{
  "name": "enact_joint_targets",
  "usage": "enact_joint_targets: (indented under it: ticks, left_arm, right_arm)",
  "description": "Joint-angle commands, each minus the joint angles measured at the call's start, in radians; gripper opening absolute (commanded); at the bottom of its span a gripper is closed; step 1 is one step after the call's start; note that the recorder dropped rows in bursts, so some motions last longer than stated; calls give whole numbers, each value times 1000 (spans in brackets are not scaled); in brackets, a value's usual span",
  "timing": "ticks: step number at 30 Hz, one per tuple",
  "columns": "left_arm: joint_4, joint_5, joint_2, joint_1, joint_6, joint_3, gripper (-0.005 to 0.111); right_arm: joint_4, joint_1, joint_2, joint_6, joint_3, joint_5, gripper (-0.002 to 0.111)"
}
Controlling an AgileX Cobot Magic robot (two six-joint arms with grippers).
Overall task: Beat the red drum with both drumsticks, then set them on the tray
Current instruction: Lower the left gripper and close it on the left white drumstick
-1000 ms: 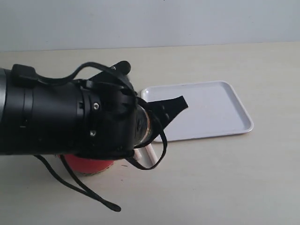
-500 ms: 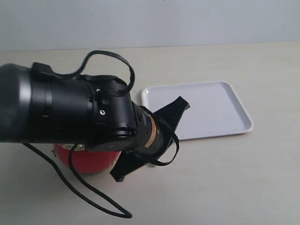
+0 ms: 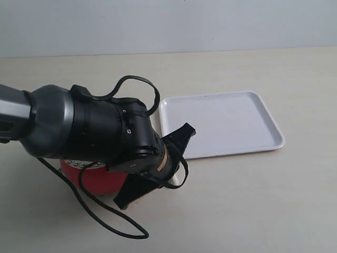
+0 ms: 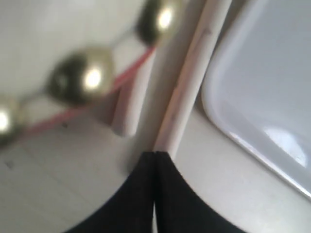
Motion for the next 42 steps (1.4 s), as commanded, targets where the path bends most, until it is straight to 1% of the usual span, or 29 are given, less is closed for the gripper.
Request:
enact_joint_targets:
  ticks: [1, 2, 4, 8, 9, 11, 22, 26, 29, 36, 39, 42]
  left_arm:
    - [43, 100, 7, 6, -4, -22, 0]
    - [43, 111, 7, 6, -4, -25, 2]
    - [43, 113, 7, 6, -4, -25, 8]
    - [82, 106, 8, 8, 17, -25, 31]
    - [106, 108, 8, 8, 17, -25, 35]
    - [138, 109, 8, 8, 16, -25, 40]
    - [184, 129, 48, 30, -1, -25, 39]
    - [224, 174, 49, 43, -4, -25, 39]
    - [226, 182, 49, 58, -4, -25, 39]
    - [261, 141, 49, 89, -4, -25, 39]
    - [303, 100, 49, 96, -4, -25, 39]
    - [306, 86, 60, 98, -4, -29, 39]
  right_arm:
    - [6, -6, -6, -1, 4, -6, 0]
    - [6, -6, -6, -1, 4, -6, 0]
    - [6, -6, -6, -1, 4, -6, 0]
    - [6, -6, -6, -1, 4, -6, 0]
    - [6, -6, -6, -1, 4, -6, 0]
    - [6, -6, -6, -1, 4, -6, 0]
    - [6, -6, -6, -1, 4, -6, 0]
    - [6, -6, -6, -1, 4, -6, 0]
    - [6, -6, -6, -1, 4, -6, 0]
    - [6, -6, -6, -1, 4, -6, 0]
    - [6, -6, -6, -1, 4, -6, 0]
    - [6, -6, -6, -1, 4, -6, 0]
